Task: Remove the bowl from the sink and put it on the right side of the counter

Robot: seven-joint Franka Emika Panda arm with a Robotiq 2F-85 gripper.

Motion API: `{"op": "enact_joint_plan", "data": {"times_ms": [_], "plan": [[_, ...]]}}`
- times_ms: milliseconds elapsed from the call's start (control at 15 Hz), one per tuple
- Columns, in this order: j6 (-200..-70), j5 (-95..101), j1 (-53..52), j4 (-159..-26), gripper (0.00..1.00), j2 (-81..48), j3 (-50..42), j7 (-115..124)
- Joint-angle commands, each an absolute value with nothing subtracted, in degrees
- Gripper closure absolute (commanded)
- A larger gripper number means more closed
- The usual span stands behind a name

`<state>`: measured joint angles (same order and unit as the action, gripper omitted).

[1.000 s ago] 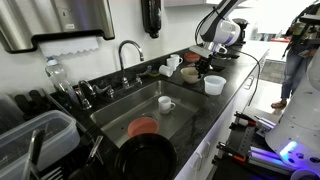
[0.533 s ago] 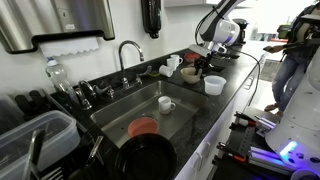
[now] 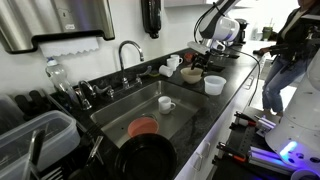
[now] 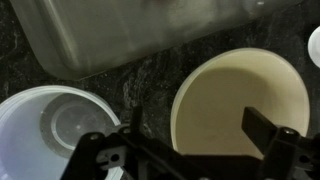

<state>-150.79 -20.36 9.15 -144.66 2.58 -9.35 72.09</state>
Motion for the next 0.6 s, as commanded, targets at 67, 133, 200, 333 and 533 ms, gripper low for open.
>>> {"op": "enact_joint_plan", "data": {"times_ms": [67, 133, 200, 333, 533], "plan": [[-147.5, -20.0, 7.8, -145.7, 0.00, 7.8, -7.6, 70.1], [-146.3, -19.6, 7.1, -145.8, 0.00, 9.0, -6.8, 69.2], [-145.1, -19.7, 6.3, -145.9, 0.00, 10.0, -6.0, 68.1], [-141.9, -20.7, 3.9, -146.1, 0.00, 12.0, -4.2, 64.8], [-136.9, -22.9, 0.0, -146.5, 0.00, 14.2, -1.5, 60.1]]}}
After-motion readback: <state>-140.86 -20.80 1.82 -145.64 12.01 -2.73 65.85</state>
